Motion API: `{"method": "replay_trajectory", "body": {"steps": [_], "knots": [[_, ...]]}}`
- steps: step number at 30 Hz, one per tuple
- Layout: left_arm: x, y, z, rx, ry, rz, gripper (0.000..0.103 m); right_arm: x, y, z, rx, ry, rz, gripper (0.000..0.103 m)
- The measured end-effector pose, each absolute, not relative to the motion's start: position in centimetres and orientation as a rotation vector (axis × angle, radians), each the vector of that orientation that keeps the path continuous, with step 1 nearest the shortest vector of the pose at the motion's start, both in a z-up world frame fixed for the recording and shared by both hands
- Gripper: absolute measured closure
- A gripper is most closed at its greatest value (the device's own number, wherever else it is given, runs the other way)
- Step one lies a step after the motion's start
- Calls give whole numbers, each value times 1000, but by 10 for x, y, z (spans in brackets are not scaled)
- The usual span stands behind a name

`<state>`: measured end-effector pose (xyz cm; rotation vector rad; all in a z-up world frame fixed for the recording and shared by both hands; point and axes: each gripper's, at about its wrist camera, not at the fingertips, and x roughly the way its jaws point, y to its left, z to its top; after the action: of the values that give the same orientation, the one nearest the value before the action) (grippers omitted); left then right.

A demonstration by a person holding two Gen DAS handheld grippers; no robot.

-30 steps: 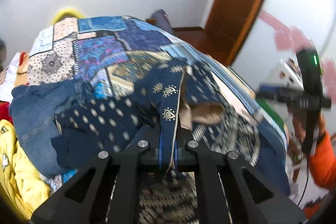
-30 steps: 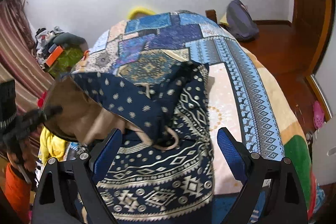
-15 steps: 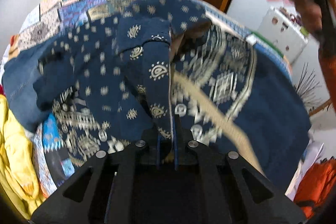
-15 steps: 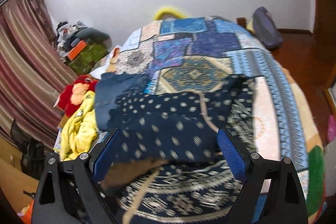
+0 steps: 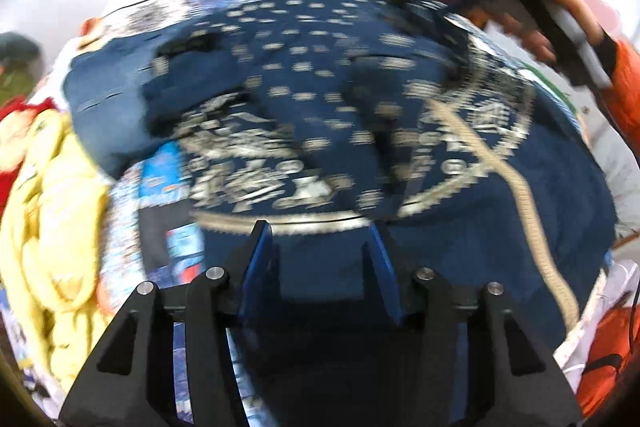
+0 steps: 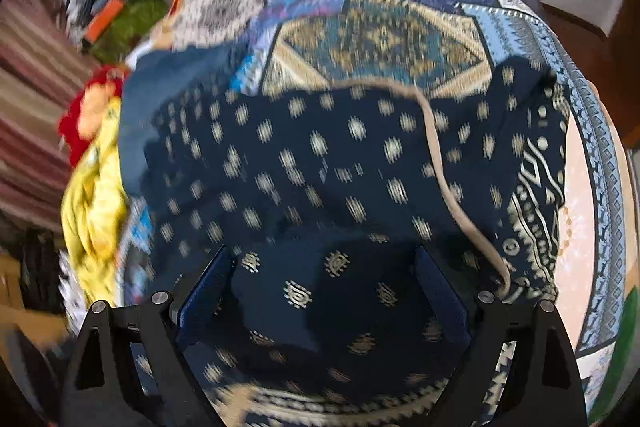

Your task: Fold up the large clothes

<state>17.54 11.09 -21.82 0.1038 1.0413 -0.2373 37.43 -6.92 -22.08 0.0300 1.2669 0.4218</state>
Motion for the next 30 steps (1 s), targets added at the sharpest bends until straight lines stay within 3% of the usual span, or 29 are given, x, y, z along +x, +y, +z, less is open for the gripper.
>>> {"method": "replay_trajectory", "body": {"steps": [11, 15, 22, 30], "knots": [[230, 132, -193, -22, 969, -101, 50, 305, -111, -240, -198, 1271, 475, 12], [246, 104, -202, -37, 979, -147, 40, 296, -138, -243, -76, 1284, 453, 11], [250, 79, -247, 82, 1069, -108, 37, 280, -171, -237, 1, 1255, 405, 11], [238, 113, -219, 59, 1024, -89, 33, 273, -196, -203, 72, 1186, 424, 11]]}}
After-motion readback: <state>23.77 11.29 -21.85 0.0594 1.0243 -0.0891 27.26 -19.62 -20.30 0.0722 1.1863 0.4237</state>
